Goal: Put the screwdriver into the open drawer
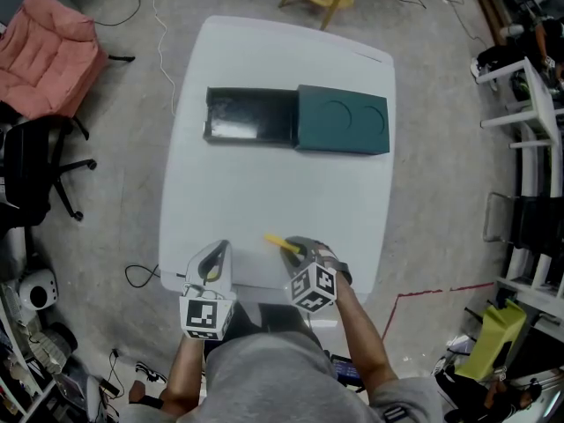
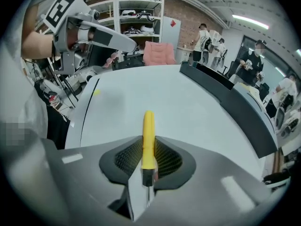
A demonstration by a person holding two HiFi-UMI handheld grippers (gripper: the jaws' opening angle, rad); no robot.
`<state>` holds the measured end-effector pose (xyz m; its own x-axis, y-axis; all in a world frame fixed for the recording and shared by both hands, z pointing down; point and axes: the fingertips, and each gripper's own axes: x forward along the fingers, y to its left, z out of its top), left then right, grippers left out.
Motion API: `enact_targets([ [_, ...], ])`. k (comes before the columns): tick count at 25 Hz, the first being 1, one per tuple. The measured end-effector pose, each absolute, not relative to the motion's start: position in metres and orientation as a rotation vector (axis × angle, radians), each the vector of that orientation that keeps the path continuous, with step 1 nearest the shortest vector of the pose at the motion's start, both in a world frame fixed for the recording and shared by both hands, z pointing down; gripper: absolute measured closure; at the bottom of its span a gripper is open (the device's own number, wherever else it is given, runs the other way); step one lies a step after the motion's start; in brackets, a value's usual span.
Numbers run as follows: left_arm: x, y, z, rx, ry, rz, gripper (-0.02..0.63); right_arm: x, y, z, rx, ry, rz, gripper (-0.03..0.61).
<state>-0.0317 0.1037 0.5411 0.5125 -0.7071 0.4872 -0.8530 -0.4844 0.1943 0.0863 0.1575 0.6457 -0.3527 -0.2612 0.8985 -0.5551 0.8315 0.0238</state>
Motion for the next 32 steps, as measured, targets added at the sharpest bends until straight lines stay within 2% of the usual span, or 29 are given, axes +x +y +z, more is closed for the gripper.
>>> enact_targets([
  [12, -0.032, 0.100, 0.532, 2.370, -1.299, 0.470, 0.601, 0.090, 0.139, 0.632, 0.747, -2.028, 0.408, 0.499],
  [32, -0.017, 0.087, 0.453, 2.524, -1.375, 0.387, 0.601, 0.133, 0.090, 0.496, 1.349, -2.274, 0.447, 0.499],
])
